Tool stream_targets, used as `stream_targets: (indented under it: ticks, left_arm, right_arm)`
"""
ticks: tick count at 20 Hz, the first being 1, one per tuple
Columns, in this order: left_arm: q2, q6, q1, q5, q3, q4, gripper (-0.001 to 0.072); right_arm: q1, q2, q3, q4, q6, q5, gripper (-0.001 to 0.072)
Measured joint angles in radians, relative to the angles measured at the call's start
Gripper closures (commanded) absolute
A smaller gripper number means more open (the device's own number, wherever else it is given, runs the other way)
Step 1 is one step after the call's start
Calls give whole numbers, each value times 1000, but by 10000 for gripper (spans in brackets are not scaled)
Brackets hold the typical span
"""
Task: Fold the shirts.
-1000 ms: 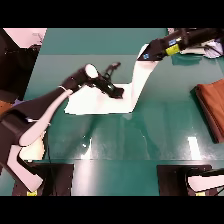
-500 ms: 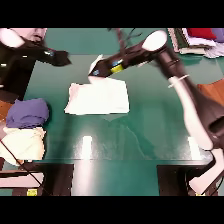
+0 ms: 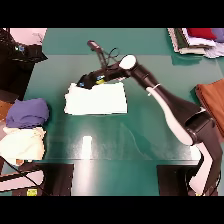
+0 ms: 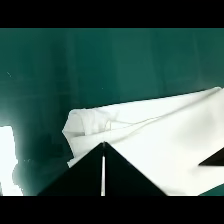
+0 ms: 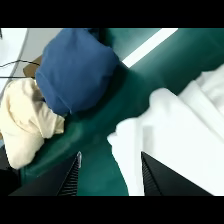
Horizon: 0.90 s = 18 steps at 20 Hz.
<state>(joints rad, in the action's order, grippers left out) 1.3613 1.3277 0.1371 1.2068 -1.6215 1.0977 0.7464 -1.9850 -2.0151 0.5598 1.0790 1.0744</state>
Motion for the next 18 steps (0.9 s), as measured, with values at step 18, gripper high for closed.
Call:
stream_targets:
  ticks: [18]
  left_arm:
    - [-3, 0, 7, 59, 0, -34, 678]
  right_arm:
    - [-351, 109, 563, 27, 137, 118, 27]
